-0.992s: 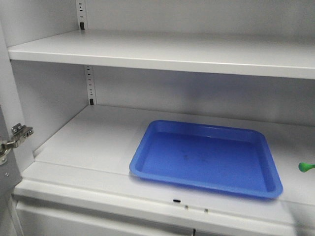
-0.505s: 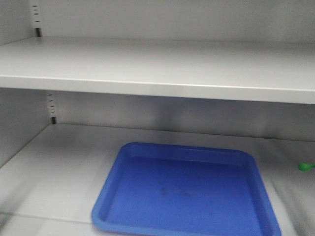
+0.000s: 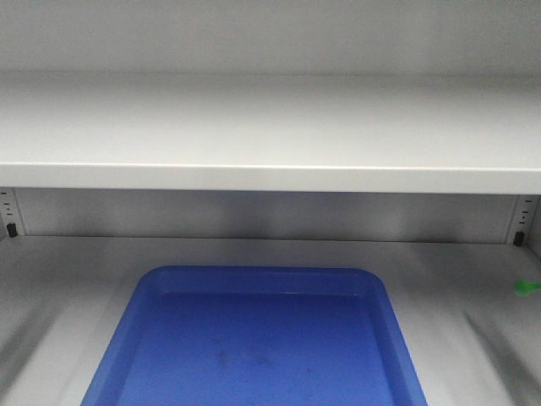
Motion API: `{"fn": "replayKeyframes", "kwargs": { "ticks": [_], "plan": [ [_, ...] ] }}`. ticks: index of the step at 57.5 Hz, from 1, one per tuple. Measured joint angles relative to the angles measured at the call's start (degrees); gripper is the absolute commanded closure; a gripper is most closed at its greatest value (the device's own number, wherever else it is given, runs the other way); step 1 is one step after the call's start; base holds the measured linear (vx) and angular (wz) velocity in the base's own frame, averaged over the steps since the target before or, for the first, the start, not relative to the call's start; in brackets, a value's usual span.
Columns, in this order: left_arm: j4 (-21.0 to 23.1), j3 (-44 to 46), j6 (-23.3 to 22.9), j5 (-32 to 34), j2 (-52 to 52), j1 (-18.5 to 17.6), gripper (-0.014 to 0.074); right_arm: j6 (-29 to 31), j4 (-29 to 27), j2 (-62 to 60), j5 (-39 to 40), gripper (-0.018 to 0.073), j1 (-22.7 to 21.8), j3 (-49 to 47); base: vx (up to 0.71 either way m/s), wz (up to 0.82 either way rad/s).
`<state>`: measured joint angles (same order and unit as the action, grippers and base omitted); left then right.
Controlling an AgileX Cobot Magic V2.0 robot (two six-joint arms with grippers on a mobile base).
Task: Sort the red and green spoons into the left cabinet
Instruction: 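Approach the blue tray on the cabinet shelf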
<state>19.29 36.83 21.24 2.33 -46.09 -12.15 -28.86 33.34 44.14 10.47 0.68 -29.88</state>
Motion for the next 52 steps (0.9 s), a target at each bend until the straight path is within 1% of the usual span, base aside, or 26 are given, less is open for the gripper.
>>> {"fn": "replayKeyframes", "kwargs": {
  "ticks": [52],
  "plan": [
    [0.0,0.0,0.0,0.05,0.0,0.0,0.06,-0.24,0.0,0.0,1.22,0.0562,0.0,0.0,0.0,0.0]
  ]
}}
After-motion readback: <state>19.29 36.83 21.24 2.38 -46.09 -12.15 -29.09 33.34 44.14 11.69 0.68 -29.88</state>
